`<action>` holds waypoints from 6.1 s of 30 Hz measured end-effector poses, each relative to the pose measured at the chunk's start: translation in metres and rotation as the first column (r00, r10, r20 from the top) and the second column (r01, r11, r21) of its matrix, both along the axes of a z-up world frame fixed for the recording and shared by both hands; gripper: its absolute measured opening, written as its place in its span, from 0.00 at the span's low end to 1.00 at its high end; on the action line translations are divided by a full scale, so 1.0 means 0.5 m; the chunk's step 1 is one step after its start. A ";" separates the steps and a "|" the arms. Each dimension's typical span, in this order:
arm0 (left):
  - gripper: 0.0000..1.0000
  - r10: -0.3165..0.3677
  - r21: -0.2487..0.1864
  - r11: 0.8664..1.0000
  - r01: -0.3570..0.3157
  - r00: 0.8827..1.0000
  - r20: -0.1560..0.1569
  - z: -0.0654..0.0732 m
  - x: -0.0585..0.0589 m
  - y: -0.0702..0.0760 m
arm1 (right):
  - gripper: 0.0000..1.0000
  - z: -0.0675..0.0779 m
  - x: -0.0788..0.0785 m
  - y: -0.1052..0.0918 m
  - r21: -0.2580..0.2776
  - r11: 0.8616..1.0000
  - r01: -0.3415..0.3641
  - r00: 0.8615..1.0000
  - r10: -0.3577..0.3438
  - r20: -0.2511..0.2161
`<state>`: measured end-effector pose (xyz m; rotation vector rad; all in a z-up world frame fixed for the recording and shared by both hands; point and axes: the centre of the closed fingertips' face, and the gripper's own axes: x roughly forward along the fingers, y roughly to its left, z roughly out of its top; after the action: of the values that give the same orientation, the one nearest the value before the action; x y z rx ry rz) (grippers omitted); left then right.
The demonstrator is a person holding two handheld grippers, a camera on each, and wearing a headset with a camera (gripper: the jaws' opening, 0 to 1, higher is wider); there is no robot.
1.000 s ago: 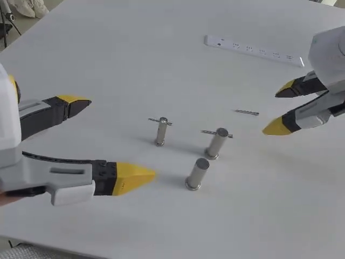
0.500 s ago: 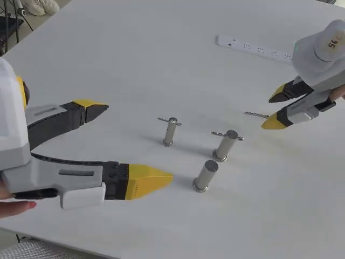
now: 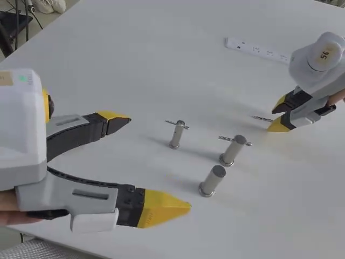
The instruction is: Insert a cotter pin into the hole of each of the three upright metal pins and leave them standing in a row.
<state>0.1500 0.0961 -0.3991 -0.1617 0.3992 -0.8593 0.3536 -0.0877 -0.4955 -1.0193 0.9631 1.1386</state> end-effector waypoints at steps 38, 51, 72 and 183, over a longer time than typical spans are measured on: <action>0.97 0.013 0.046 0.999 -0.014 1.000 0.023 0.001 0.005 0.003 | 0.00 -0.014 -0.023 0.003 -0.076 0.996 -0.036 0.999 0.034 -0.039; 0.99 0.041 0.071 0.997 -0.042 0.999 0.016 0.007 0.010 0.003 | 0.00 0.035 -0.038 0.000 -0.004 0.999 -0.044 0.999 0.044 0.031; 0.76 0.011 -0.022 1.000 -0.011 1.000 0.004 0.054 0.045 -0.050 | 0.00 0.212 -0.130 0.054 0.235 0.965 -0.115 0.949 0.036 0.314; 0.00 -0.202 -0.317 0.943 0.102 0.932 -0.301 0.074 0.084 -0.241 | 0.00 0.260 -0.331 0.125 0.226 0.933 -0.280 0.849 0.130 0.513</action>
<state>0.1922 -0.0243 -0.3620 -0.5652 0.6010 -1.0492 0.1883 -0.0254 -0.3655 -1.1108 0.2671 1.0817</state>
